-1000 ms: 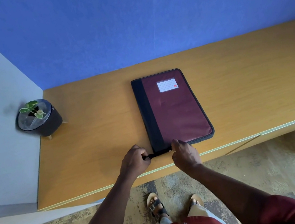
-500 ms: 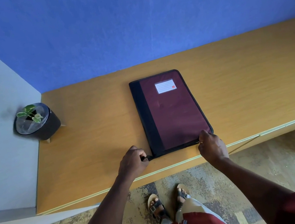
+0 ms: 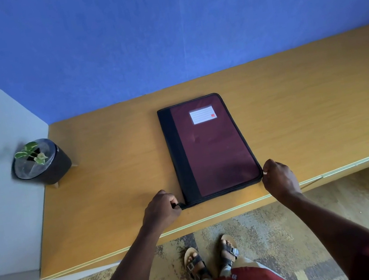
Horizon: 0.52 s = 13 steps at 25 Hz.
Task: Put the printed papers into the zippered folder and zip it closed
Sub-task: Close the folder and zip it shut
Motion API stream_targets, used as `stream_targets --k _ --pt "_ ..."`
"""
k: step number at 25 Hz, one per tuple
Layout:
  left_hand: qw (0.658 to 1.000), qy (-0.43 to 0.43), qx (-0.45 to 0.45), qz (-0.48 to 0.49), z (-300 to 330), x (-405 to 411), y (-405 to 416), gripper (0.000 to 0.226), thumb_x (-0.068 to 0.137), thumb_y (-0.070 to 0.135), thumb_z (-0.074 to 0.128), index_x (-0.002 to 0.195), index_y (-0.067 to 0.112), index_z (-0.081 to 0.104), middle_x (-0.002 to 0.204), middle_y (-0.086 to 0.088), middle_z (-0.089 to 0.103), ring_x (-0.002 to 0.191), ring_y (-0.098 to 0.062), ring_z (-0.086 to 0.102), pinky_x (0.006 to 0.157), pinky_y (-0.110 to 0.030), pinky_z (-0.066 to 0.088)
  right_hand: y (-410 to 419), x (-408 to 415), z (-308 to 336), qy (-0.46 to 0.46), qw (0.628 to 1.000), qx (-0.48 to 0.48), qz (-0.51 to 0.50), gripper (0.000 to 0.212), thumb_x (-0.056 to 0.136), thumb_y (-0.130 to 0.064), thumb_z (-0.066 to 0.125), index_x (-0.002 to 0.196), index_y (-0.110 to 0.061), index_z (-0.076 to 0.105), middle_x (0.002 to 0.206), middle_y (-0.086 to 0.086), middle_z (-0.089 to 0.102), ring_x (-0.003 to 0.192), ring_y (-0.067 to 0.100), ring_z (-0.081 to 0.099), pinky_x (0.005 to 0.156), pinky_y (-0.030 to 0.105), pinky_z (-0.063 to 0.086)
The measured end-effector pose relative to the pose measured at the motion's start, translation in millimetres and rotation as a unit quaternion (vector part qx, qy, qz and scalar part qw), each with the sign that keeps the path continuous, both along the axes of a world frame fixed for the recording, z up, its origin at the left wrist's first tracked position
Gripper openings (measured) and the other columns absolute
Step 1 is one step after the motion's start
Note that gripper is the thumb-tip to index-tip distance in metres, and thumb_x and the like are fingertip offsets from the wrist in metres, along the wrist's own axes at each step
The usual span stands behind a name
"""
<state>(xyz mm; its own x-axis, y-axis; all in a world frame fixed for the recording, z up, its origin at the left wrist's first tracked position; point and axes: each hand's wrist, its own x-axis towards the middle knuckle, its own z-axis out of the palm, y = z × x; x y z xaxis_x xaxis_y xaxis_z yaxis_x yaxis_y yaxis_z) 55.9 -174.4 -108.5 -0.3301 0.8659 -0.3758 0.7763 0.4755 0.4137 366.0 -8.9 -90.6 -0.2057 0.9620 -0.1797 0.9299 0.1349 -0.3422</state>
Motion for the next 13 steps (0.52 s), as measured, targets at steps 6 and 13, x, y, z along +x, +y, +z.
stream_targets --k 6,13 --pt "0.998 -0.025 -0.051 -0.015 5.9 -5.0 16.2 0.005 0.081 0.027 0.067 0.081 0.022 0.069 0.098 0.006 0.059 0.078 -0.016 0.061 0.066 -0.03 0.051 20.8 4.3 -6.2 -0.034 0.998 0.003 0.052 0.019 0.086 -0.003 0.053 0.081 -0.011 0.07 0.082 0.009 0.065 0.061 0.027 0.055 0.053 0.026 0.04" --pt "0.998 -0.025 -0.015 0.052 7.7 9.3 37.7 0.029 0.088 0.047 0.06 0.102 0.022 0.06 0.101 0.003 0.063 0.084 -0.014 0.061 0.073 -0.033 0.054 43.9 18.9 -5.1 -0.036 0.986 0.003 0.166 0.014 0.096 -0.017 0.055 0.089 -0.014 0.067 0.085 0.006 0.064 0.064 0.025 0.057 0.052 0.029 0.043"
